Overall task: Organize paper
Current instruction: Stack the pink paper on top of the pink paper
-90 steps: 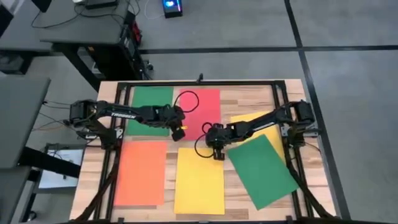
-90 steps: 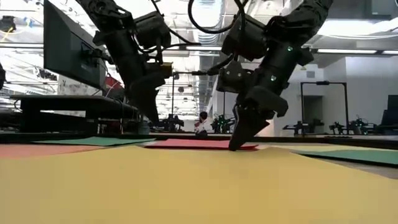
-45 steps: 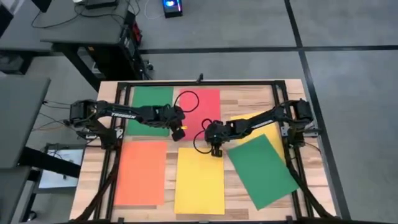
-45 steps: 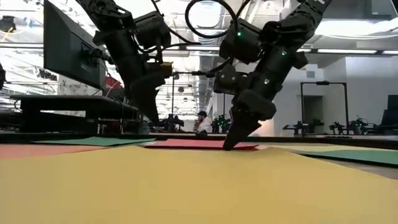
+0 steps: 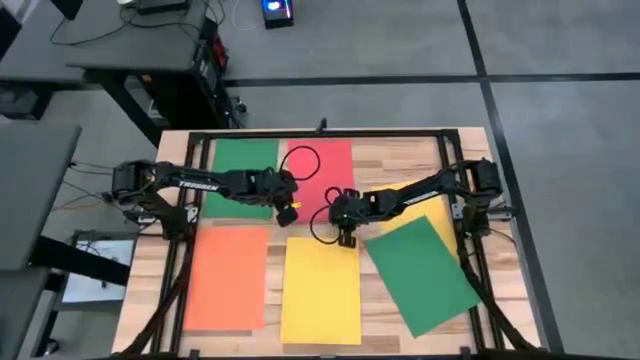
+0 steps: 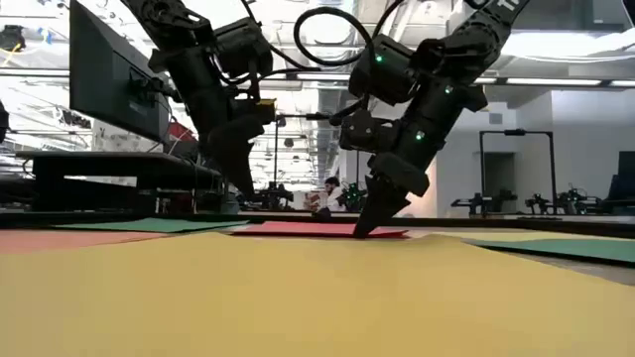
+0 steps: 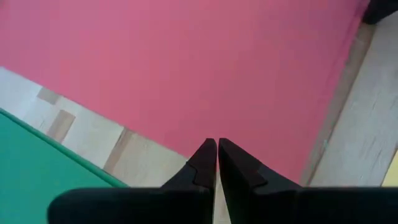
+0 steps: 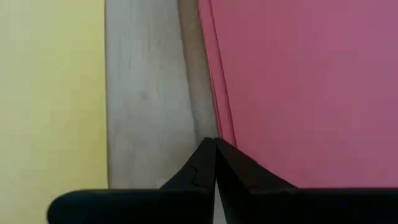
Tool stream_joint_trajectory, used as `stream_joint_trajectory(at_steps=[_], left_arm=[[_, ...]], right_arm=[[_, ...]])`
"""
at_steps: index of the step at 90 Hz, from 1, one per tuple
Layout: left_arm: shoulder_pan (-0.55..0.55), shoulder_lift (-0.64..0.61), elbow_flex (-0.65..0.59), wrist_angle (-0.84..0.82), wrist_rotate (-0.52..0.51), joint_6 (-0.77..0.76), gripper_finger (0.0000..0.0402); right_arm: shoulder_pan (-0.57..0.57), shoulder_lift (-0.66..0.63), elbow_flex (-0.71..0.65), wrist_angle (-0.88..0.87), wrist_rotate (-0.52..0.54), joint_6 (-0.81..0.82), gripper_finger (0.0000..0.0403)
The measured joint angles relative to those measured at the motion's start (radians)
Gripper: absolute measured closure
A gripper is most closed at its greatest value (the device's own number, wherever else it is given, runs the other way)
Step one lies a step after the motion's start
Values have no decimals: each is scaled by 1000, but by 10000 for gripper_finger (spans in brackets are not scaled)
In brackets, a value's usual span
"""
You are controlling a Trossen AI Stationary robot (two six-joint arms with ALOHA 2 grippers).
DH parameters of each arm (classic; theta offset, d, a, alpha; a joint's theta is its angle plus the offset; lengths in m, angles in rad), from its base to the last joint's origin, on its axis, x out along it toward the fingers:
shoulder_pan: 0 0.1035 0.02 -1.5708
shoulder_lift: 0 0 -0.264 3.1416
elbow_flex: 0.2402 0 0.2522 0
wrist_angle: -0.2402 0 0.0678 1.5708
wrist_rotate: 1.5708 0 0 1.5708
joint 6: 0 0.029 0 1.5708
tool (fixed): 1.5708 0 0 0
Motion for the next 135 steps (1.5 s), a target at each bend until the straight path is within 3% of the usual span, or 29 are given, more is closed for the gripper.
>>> stream_joint_trajectory(at_steps=[77,135], left_arm=[[0,0,0,3,0,-8,400],[0,0,0,0,0,-8,400]], right_arm=[[-28,1,0,37,23,3,403],[17,-34,-3,-3,-5,3,403]])
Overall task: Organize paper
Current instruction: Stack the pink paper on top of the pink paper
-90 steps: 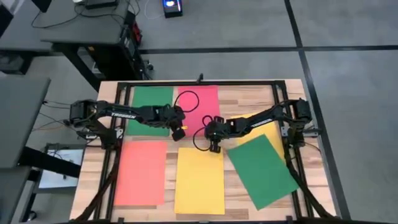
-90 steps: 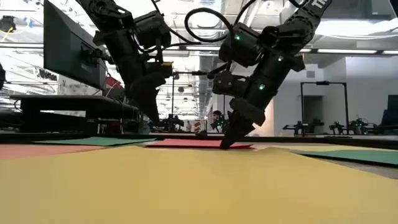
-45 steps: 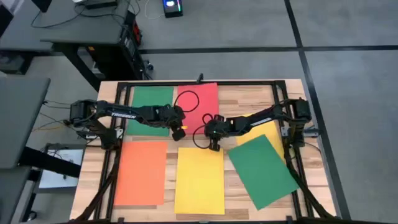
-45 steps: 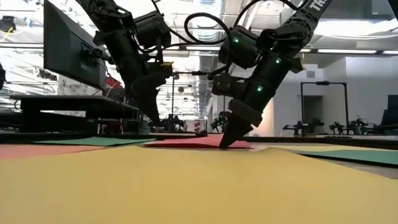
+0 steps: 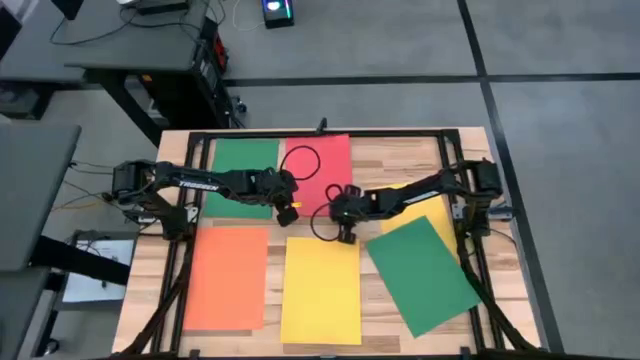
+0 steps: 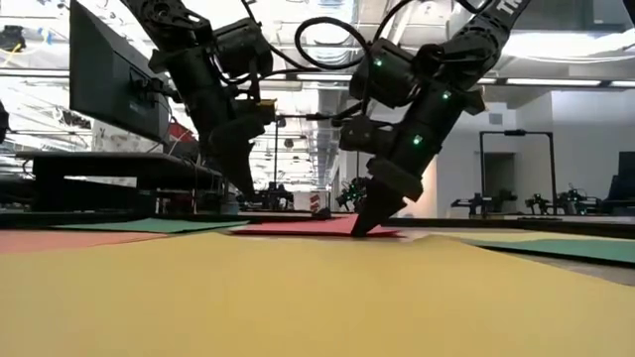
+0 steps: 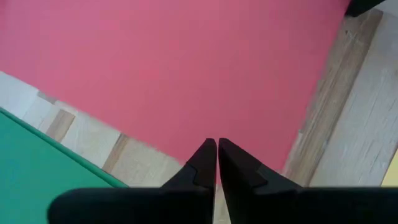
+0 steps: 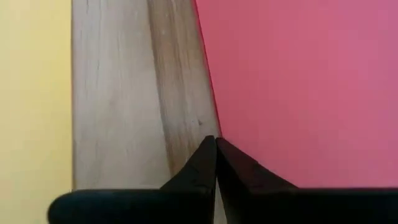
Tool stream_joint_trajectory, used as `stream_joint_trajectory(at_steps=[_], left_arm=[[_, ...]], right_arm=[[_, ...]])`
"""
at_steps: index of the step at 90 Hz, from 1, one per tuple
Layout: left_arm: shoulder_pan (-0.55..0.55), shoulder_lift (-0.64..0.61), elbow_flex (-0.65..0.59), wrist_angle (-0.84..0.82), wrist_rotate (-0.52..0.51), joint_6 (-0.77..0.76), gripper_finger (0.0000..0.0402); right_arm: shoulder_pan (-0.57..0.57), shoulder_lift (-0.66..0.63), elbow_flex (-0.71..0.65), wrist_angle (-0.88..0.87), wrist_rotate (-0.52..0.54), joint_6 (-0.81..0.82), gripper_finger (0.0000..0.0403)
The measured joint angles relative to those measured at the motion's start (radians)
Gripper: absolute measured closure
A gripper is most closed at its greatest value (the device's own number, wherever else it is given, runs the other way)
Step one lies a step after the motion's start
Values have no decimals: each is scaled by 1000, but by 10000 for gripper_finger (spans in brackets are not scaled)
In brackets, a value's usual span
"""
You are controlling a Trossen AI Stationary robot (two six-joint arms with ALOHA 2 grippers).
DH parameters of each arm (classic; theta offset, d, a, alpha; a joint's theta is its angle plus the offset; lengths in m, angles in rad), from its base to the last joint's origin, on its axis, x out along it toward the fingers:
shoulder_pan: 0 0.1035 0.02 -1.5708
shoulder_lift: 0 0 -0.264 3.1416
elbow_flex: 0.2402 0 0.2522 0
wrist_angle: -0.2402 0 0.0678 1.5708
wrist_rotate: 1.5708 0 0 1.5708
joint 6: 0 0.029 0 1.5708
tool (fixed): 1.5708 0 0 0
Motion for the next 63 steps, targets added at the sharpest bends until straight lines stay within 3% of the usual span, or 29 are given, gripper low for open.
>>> stream_joint_trajectory(at_steps=[44,53,63], left_arm=[[0,0,0,-1,0,0,400],[-3,0,0,2,0,8,400],[-5,0,0,-2,-10,2,400]], right_arm=[[73,-240,0,-187,14,36,403],[118,-316,0,-300,94,73,403],[167,-371,-8,-408,290,116,403]])
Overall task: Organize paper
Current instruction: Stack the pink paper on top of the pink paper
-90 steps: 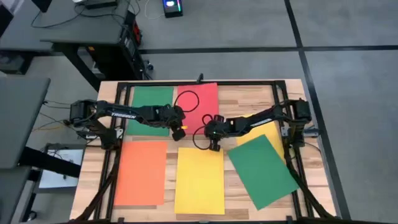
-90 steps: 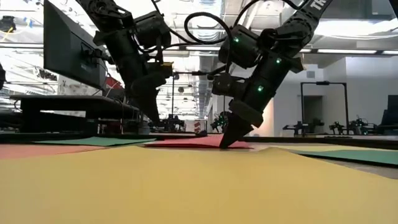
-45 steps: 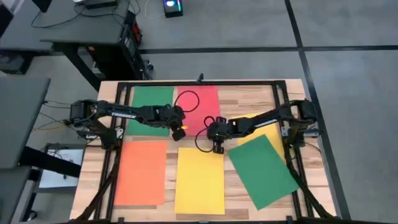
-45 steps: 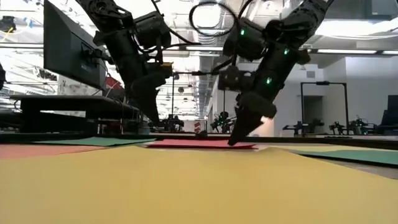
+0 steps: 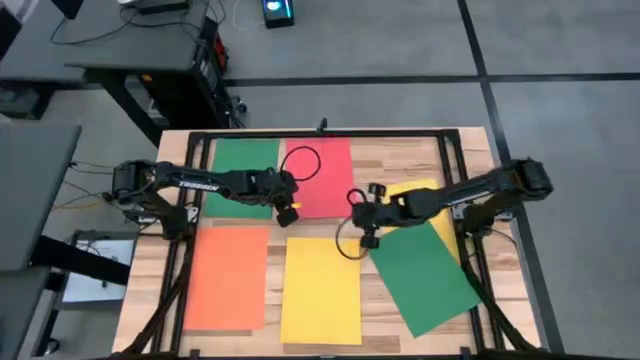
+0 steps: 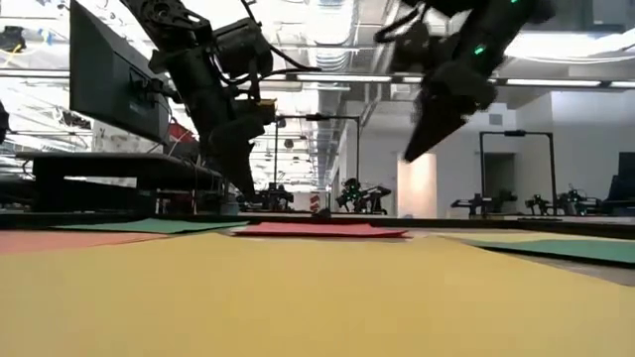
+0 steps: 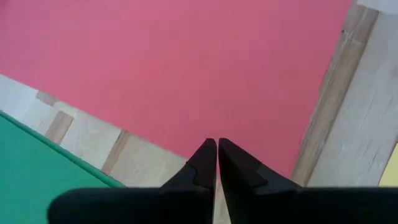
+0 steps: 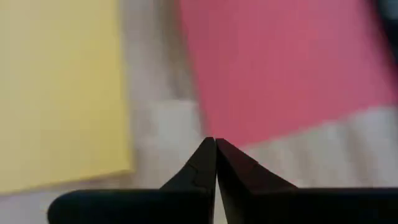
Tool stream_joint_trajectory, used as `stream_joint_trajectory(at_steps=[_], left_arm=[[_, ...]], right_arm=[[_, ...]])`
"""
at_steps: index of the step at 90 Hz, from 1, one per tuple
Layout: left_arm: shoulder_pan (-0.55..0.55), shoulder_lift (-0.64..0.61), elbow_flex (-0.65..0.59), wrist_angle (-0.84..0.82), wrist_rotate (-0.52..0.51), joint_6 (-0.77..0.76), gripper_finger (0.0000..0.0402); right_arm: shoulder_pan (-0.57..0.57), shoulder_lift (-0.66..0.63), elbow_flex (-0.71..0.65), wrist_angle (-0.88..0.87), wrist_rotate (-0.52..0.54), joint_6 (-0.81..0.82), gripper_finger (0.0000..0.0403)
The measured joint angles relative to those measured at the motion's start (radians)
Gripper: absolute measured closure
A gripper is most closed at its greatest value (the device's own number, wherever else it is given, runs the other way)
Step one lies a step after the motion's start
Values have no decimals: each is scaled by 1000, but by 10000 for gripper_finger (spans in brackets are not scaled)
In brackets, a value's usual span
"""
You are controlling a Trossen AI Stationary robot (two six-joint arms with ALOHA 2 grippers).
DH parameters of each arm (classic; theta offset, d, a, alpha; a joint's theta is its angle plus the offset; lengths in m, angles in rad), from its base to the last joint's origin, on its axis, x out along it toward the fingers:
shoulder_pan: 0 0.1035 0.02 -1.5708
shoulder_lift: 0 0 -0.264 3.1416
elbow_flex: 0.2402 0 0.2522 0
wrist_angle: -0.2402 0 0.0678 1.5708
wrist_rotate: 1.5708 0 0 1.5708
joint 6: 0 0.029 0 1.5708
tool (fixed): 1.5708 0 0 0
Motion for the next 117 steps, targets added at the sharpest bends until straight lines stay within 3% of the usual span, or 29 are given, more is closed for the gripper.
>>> stream_joint_trajectory(at_steps=[5,12,27,44,71,117], left_arm=[[0,0,0,-11,-24,-15,400],[8,0,0,-15,-48,-25,400],[39,39,0,-15,-48,-61,401],[77,81,-1,-123,-47,-132,402],[87,155,3,-58,43,-108,402],[88,192,25,-43,79,-95,402]], right_arm=[[1,-11,-23,-17,79,13,403],[-40,-12,-68,-5,80,29,403],[-199,34,-181,195,-89,8,403],[-308,108,-195,313,-234,4,403],[-344,238,-187,337,-281,-14,403],[-321,237,-156,350,-310,-13,403]])
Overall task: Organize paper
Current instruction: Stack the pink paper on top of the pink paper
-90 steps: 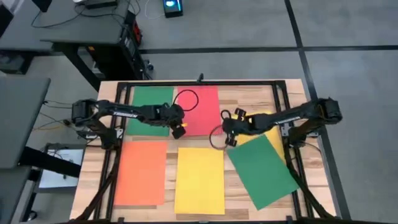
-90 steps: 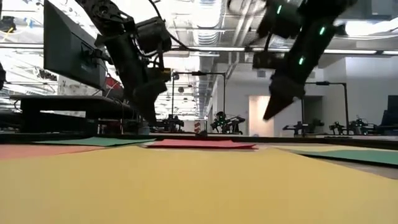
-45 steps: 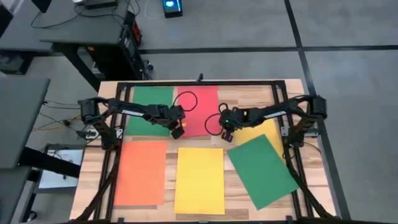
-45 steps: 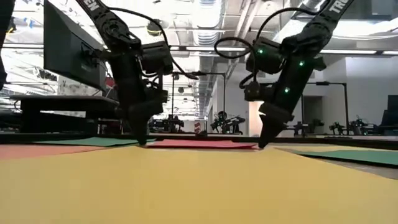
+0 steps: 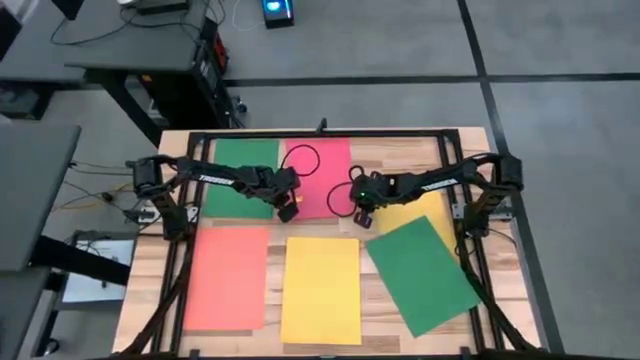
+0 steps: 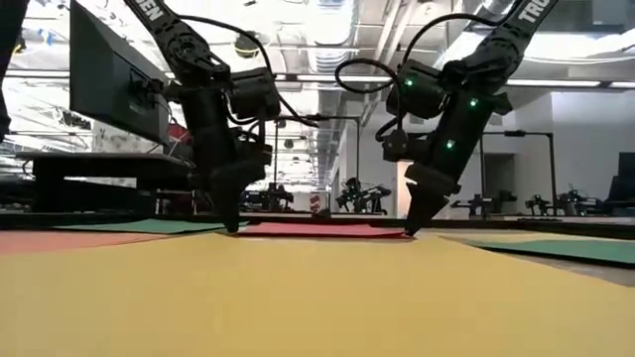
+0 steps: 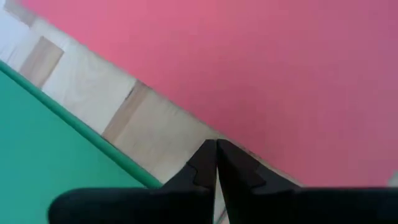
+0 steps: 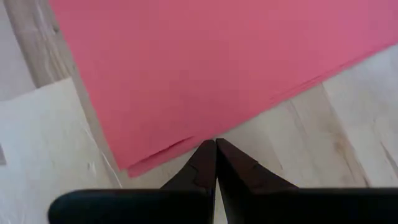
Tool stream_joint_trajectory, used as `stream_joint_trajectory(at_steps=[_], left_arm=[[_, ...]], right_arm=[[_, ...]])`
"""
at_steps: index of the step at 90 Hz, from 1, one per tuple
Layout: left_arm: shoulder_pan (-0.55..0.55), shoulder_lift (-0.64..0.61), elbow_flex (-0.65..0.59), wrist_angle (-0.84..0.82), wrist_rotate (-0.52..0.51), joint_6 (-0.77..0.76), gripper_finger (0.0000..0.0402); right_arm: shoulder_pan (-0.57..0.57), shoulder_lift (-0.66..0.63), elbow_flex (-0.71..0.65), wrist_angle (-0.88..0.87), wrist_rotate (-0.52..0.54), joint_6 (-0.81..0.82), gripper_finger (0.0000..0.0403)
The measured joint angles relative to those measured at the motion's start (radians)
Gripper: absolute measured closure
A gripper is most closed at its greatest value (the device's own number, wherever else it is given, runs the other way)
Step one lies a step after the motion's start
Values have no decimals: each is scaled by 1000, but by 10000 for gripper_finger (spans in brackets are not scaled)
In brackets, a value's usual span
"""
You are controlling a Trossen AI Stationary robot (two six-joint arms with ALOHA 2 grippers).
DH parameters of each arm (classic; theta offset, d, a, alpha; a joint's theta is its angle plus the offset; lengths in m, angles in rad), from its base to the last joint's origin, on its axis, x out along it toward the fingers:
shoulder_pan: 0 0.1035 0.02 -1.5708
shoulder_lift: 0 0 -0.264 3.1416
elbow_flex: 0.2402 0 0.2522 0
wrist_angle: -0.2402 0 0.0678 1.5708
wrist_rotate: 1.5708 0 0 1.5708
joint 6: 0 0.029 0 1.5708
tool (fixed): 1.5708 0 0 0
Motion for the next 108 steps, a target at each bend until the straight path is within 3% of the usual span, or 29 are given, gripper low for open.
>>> stream_joint_trajectory(at_steps=[82,108], left_arm=[[-1,2,1,-1,2,-1,402],[0,-37,-3,-18,-52,8,402]], right_arm=[[-5,1,3,-33,-14,0,403],[-5,-1,3,-46,-13,0,403]])
